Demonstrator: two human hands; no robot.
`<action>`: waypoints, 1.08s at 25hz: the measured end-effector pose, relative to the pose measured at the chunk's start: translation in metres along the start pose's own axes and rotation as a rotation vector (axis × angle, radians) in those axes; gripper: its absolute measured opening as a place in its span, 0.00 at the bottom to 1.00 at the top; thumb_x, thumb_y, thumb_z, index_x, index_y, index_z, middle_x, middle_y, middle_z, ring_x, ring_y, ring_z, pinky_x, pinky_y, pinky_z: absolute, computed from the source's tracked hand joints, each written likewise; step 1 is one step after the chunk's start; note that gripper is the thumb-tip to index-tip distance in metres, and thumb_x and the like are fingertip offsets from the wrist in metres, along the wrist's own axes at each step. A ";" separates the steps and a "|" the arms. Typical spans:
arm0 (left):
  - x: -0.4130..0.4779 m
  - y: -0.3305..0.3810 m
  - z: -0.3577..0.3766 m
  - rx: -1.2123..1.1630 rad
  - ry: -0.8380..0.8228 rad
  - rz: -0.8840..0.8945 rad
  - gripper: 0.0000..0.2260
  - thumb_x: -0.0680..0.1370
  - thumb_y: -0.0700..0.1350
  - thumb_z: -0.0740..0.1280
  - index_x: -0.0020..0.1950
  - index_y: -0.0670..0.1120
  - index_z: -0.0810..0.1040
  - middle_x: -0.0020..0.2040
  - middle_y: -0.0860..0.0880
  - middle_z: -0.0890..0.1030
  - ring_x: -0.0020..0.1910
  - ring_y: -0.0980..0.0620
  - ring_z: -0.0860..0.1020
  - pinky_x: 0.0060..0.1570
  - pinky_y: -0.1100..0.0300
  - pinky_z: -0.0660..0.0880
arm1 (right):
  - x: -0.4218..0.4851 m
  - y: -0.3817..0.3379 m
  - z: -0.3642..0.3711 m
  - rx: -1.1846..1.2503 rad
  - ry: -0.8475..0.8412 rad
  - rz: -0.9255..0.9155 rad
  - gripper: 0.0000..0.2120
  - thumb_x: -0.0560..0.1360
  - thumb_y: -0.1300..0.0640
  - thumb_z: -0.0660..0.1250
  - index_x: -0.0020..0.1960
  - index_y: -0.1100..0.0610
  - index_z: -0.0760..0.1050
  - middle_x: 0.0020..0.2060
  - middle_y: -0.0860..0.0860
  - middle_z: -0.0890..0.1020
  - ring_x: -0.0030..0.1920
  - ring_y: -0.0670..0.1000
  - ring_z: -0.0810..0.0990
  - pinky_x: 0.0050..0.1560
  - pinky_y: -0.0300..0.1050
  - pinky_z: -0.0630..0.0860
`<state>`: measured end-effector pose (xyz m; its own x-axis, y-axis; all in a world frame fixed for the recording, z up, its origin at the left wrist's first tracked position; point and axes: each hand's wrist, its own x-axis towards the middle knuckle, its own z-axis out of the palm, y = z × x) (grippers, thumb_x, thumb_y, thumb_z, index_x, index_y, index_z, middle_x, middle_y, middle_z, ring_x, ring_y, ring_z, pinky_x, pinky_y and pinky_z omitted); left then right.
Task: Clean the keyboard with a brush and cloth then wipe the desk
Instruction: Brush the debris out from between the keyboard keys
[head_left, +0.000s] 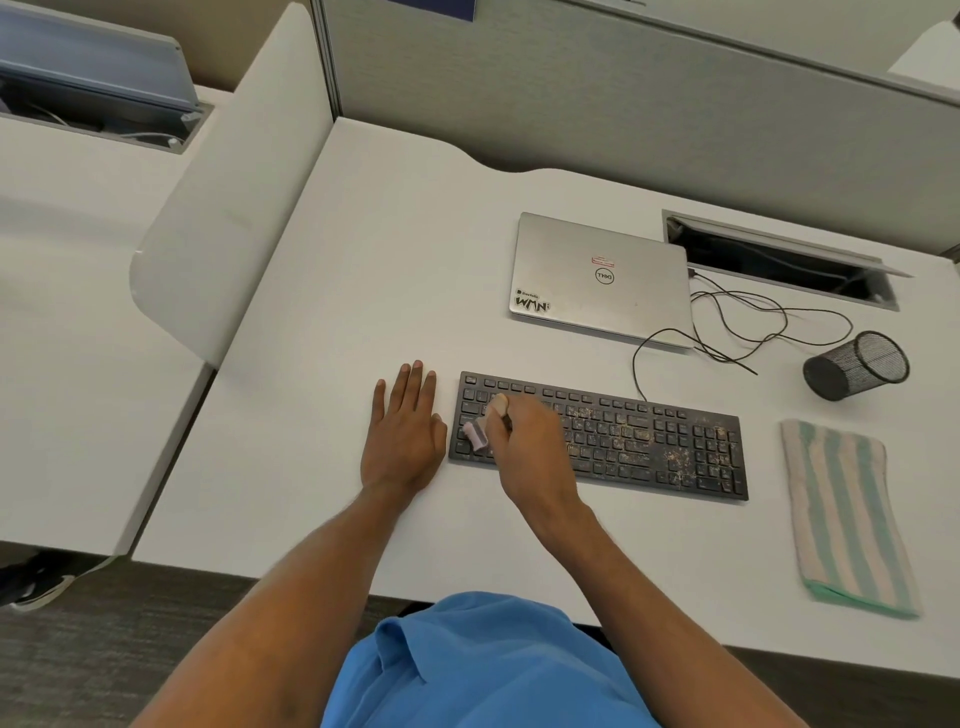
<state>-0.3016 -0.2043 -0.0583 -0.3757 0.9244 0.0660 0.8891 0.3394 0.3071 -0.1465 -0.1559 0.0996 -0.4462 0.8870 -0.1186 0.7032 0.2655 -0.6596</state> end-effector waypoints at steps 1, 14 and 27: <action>0.000 0.000 0.000 0.002 -0.005 -0.001 0.30 0.82 0.49 0.51 0.85 0.42 0.60 0.85 0.43 0.58 0.85 0.45 0.55 0.84 0.41 0.49 | 0.000 0.002 0.004 0.001 -0.007 0.016 0.15 0.82 0.57 0.60 0.38 0.58 0.73 0.34 0.50 0.76 0.35 0.48 0.72 0.37 0.41 0.63; 0.000 0.002 -0.002 0.009 -0.031 -0.010 0.30 0.83 0.49 0.50 0.85 0.44 0.58 0.86 0.44 0.56 0.86 0.47 0.52 0.84 0.42 0.47 | -0.008 0.003 -0.002 0.065 0.029 -0.037 0.13 0.82 0.57 0.62 0.41 0.61 0.76 0.36 0.51 0.78 0.37 0.51 0.75 0.37 0.45 0.69; -0.001 0.001 -0.003 -0.009 -0.025 -0.013 0.30 0.82 0.49 0.50 0.85 0.43 0.59 0.86 0.44 0.57 0.86 0.47 0.53 0.84 0.42 0.47 | -0.006 0.014 -0.011 0.067 0.109 0.025 0.13 0.82 0.57 0.62 0.40 0.60 0.74 0.35 0.52 0.78 0.35 0.46 0.75 0.33 0.38 0.67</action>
<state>-0.3011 -0.2050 -0.0552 -0.3803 0.9241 0.0380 0.8816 0.3498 0.3168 -0.1280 -0.1534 0.0998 -0.3633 0.9300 -0.0566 0.6731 0.2200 -0.7061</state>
